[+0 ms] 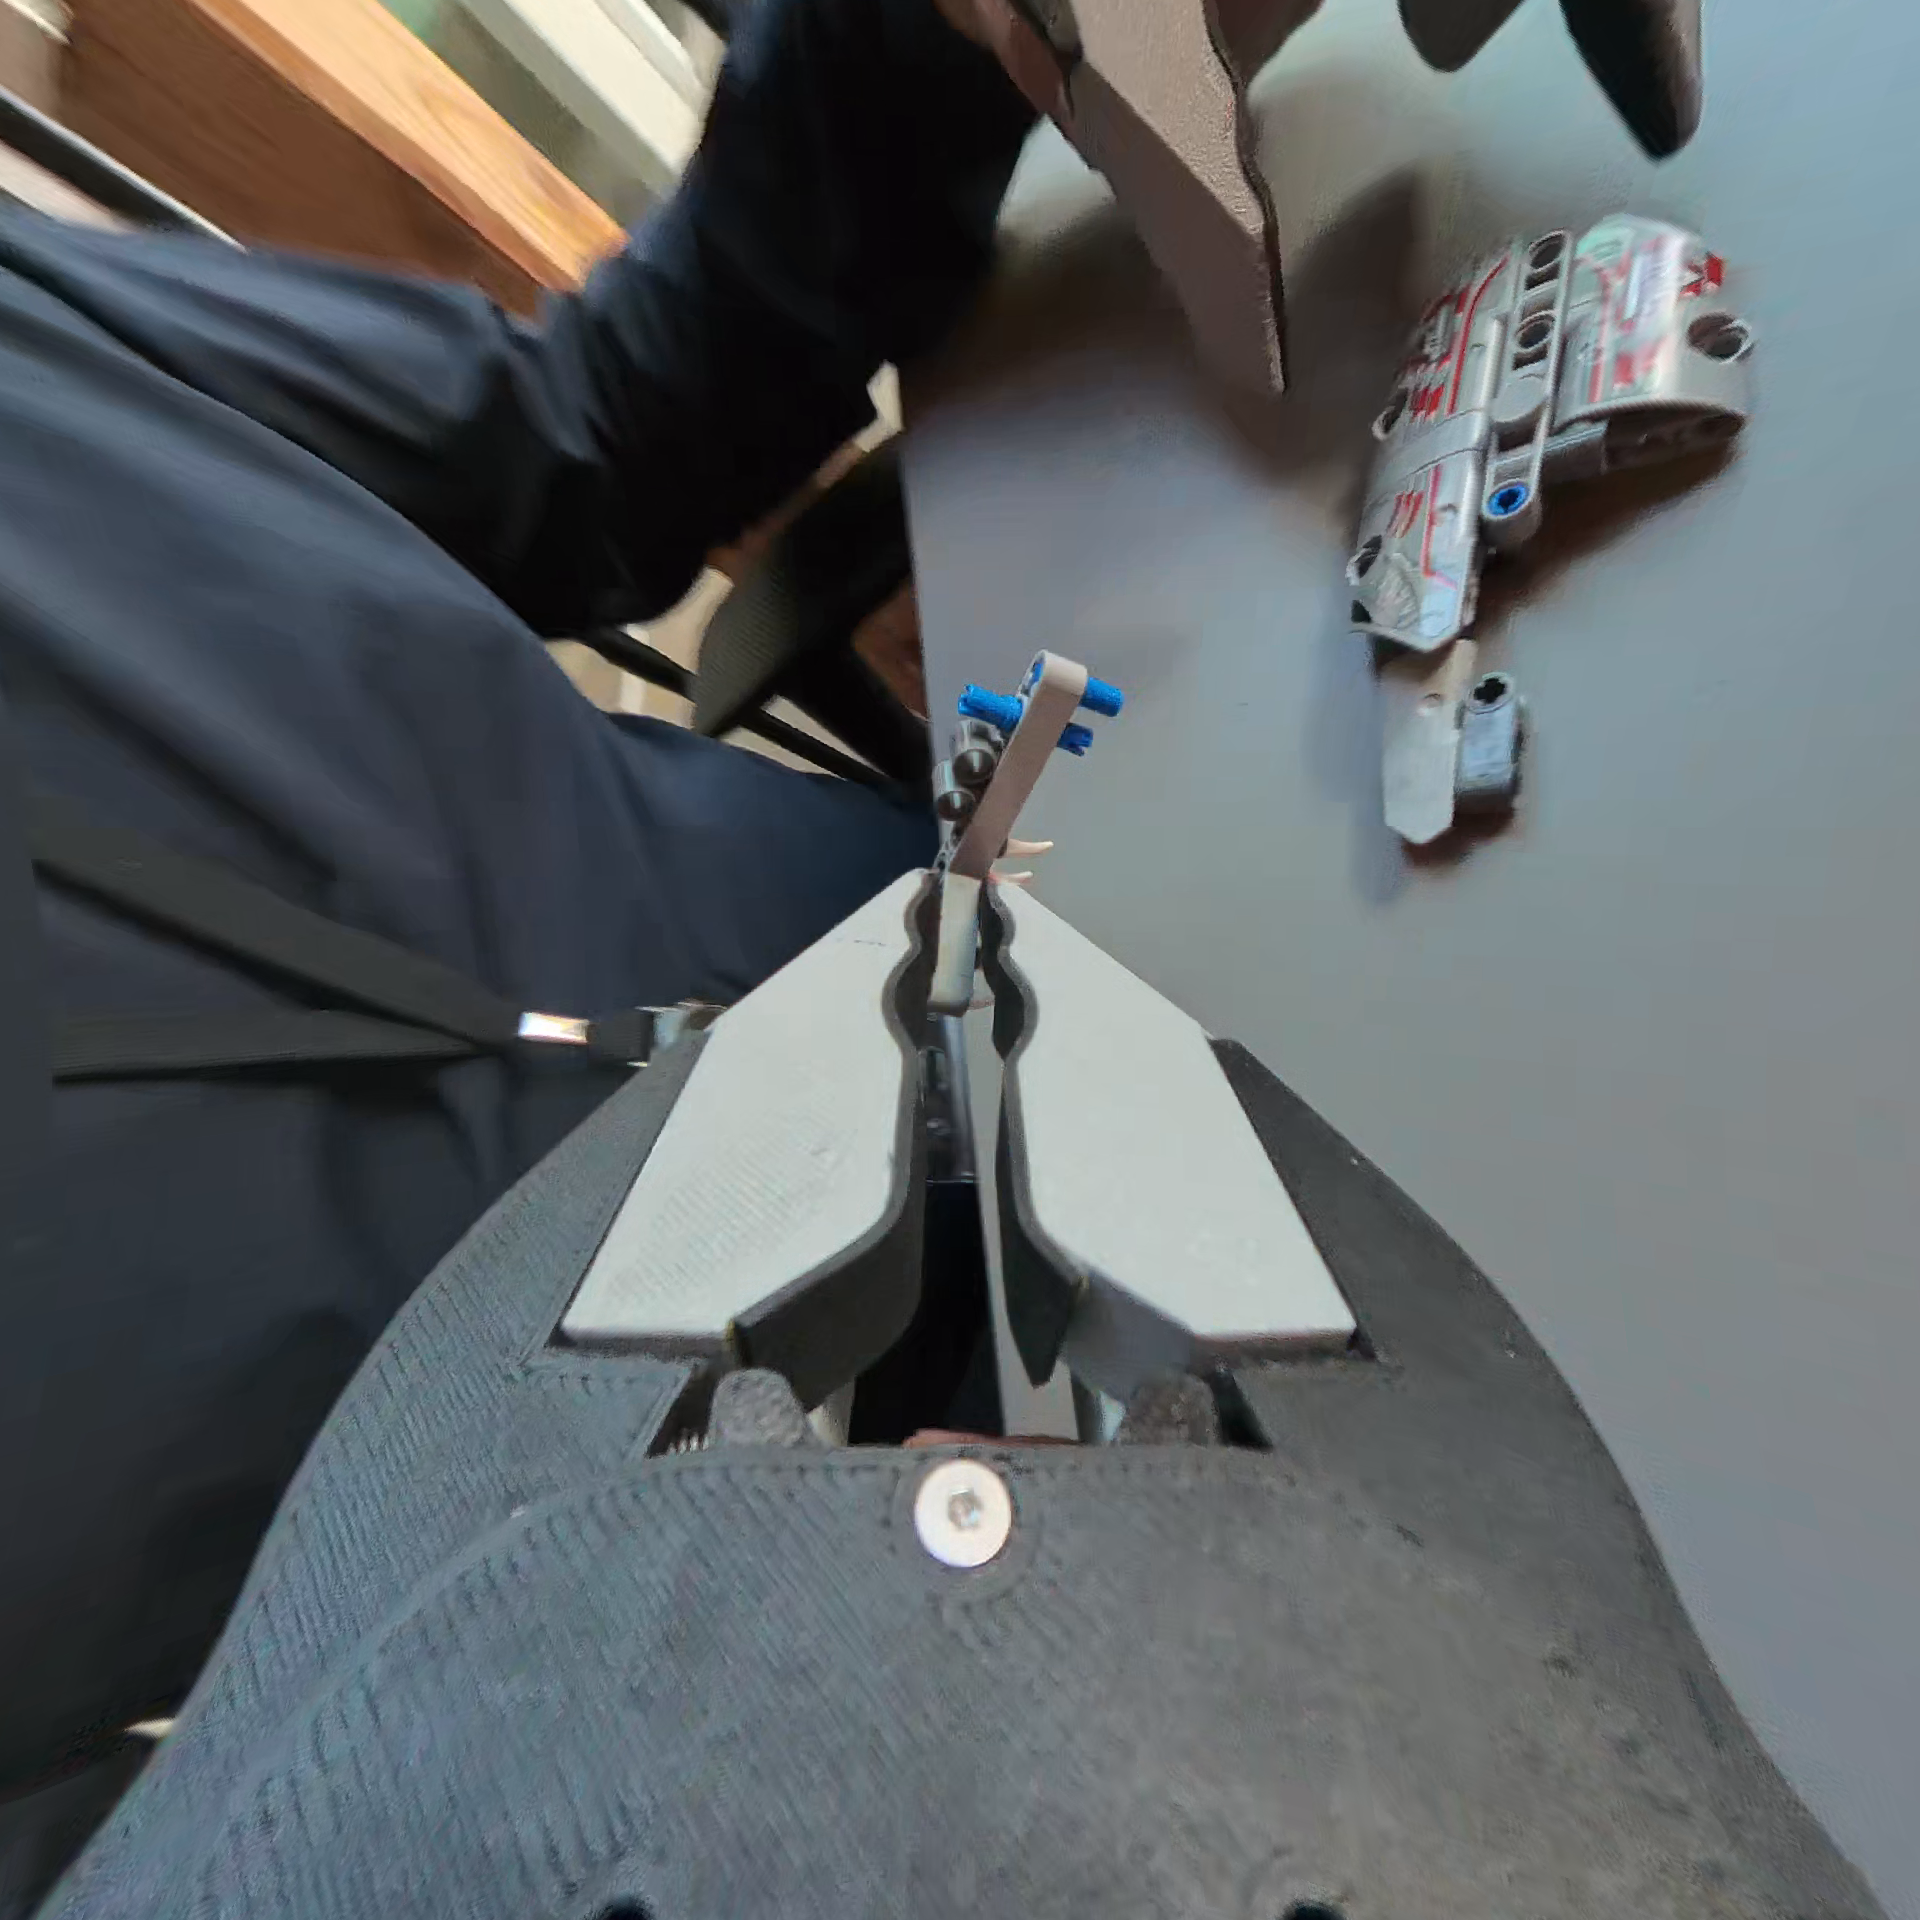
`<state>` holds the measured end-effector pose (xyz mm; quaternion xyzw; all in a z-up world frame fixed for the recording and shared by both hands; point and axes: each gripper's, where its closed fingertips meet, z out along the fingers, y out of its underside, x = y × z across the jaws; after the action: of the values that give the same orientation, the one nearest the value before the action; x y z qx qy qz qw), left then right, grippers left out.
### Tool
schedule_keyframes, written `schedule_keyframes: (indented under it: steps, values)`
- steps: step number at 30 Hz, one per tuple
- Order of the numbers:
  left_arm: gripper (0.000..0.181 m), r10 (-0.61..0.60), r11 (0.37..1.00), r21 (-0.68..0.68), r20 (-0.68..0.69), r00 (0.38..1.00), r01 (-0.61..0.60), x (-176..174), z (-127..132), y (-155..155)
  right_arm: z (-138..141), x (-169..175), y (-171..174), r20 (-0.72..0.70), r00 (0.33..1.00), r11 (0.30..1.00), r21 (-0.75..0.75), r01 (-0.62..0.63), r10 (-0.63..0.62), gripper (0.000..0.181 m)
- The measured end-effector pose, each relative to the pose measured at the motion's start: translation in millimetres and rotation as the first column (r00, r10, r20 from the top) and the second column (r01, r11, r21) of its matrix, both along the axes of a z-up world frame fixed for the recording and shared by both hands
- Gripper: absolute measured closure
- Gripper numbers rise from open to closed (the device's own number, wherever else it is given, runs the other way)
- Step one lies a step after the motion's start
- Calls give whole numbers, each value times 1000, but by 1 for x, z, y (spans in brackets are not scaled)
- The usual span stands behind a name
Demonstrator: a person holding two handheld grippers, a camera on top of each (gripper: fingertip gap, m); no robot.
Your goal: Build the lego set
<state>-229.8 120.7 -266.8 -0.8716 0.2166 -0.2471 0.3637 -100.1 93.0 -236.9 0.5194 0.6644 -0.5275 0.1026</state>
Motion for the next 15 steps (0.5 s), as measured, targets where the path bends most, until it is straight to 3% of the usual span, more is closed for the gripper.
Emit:
schedule_keyframes:
  steps: [3, 8, 12, 15]
  values:
    - [128, -14, 996, 85, -18, 1000, 15, 15, 23, -4, 14, 9, -5, 4, 999, 979, -202, -33, 35, 176]
    - [139, -247, 953, 200, 78, 966, 227, 95, 66, -17, 41, 19, -17, -1, 991, 870, -480, -117, 132, 176]
    - [163, -403, 909, 213, 223, 888, 359, 135, 77, -30, 50, 24, -19, -13, 986, 807, -572, -145, 168, 176]
    - [166, -435, 899, 200, 313, 844, 390, 144, 76, -35, 48, 29, -20, -14, 981, 801, -575, -167, 195, 176]
